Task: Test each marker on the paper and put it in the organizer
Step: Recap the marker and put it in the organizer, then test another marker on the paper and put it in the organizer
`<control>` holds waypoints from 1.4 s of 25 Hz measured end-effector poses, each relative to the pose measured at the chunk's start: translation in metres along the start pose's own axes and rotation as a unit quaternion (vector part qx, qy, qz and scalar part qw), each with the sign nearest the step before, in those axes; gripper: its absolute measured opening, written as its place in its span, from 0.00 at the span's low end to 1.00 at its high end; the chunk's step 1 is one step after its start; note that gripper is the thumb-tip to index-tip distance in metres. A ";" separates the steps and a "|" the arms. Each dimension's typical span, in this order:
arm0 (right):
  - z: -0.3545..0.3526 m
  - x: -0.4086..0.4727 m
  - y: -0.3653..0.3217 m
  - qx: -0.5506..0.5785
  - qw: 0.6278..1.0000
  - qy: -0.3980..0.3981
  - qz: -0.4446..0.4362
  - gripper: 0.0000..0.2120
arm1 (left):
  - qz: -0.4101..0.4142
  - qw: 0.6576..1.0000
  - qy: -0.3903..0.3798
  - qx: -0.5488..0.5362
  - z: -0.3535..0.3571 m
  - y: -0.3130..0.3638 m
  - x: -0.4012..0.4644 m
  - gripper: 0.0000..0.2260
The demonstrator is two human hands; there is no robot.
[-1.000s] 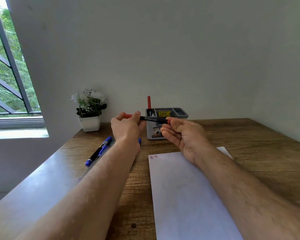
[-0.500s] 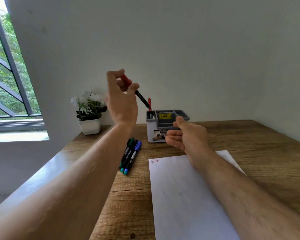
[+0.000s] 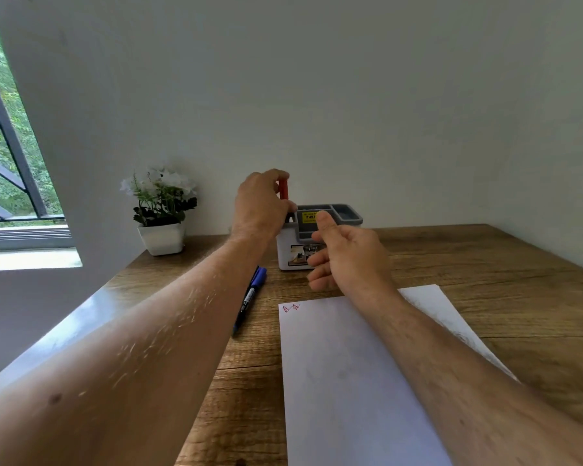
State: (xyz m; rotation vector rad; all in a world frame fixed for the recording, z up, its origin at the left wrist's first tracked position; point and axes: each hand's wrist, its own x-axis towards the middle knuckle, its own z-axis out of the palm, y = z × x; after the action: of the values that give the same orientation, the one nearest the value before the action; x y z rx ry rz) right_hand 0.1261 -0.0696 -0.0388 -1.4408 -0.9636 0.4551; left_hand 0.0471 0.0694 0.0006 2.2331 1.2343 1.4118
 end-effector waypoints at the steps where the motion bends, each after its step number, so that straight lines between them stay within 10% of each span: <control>1: 0.000 0.000 0.000 -0.003 1.000 -0.001 -0.004 0.20 | -0.001 1.000 -0.012 0.018 0.001 0.000 0.001 0.26; 10: -0.005 0.000 -0.001 -0.033 0.999 0.017 -0.033 0.24 | -0.110 0.991 0.039 -0.067 -0.027 0.016 -0.016 0.13; 16: -0.008 -0.004 -0.002 -0.071 0.995 0.019 -0.072 0.25 | -0.175 0.975 -0.090 0.100 -0.053 0.010 -0.053 0.12; 25: -0.012 -0.007 -0.001 -0.161 0.978 -0.009 -0.128 0.25 | -0.109 0.934 -0.170 0.294 -0.043 -0.001 -0.078 0.10; 35: -0.009 -0.003 0.004 -0.243 0.950 -0.029 -0.193 0.27 | -0.108 0.944 -0.170 0.262 -0.035 0.010 -0.080 0.09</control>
State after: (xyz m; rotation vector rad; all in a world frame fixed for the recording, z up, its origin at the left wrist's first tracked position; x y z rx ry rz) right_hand 0.1327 -0.0772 -0.0422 -1.6226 -1.4383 -0.0395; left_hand 0.0086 -0.0045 -0.0267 2.4154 1.8064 0.6241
